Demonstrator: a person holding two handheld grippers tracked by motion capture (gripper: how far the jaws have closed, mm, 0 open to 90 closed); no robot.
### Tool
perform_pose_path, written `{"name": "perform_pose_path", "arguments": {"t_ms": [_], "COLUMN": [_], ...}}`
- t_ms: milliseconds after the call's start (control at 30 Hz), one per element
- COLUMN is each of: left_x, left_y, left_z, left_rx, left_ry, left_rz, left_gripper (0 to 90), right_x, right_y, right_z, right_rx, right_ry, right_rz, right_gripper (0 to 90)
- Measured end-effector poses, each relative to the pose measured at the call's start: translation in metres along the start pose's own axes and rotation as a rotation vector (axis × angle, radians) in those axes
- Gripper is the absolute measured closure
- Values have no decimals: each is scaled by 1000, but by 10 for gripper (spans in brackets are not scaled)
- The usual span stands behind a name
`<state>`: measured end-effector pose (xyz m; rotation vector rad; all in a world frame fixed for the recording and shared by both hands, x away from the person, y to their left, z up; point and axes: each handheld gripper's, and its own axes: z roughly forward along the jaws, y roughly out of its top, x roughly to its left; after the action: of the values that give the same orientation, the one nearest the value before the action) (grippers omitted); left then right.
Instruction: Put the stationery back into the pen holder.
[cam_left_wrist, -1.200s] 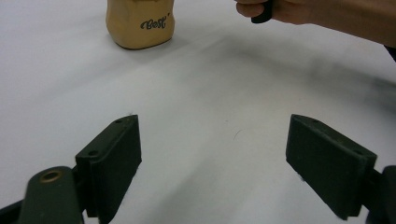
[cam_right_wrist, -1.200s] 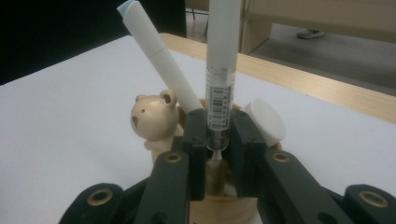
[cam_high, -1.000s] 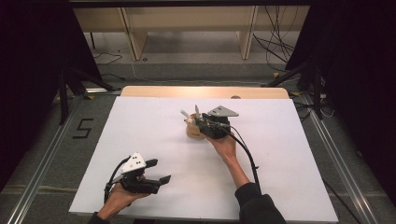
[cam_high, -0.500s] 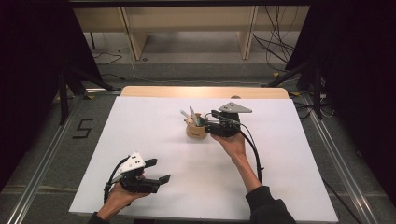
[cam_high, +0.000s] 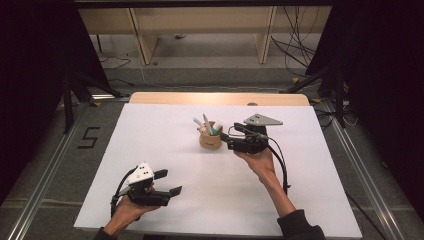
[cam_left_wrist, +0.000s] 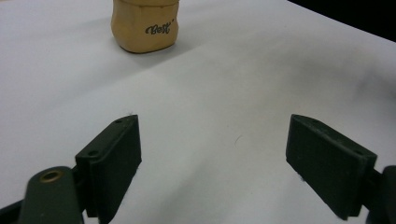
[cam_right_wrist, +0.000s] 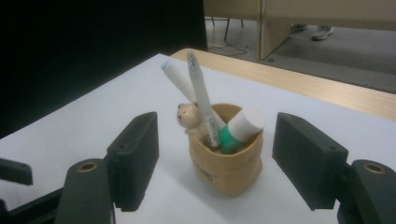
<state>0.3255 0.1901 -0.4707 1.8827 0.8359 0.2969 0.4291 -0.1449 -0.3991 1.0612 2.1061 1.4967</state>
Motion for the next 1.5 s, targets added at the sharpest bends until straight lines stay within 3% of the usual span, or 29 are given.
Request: {"name": "perform_pose_path", "arguments": {"t_ms": [467, 1067, 1500], "left_x": [0, 2, 2], "left_y": [0, 1, 1], "left_z": [-1, -3, -4], "left_rx": [-7, -24, -31], "left_ry": [-1, -11, -16], "left_rz": [-5, -17, -17], "left_gripper": [176, 175, 176], "right_x": [6, 15, 20], "right_y": [-23, -81, -109], "right_z": [-36, -98, -115], "right_rx": [1, -7, -12], "right_ry": [22, 34, 36], "right_rz": [3, 46, 62], "right_gripper": [288, 244, 232]}}
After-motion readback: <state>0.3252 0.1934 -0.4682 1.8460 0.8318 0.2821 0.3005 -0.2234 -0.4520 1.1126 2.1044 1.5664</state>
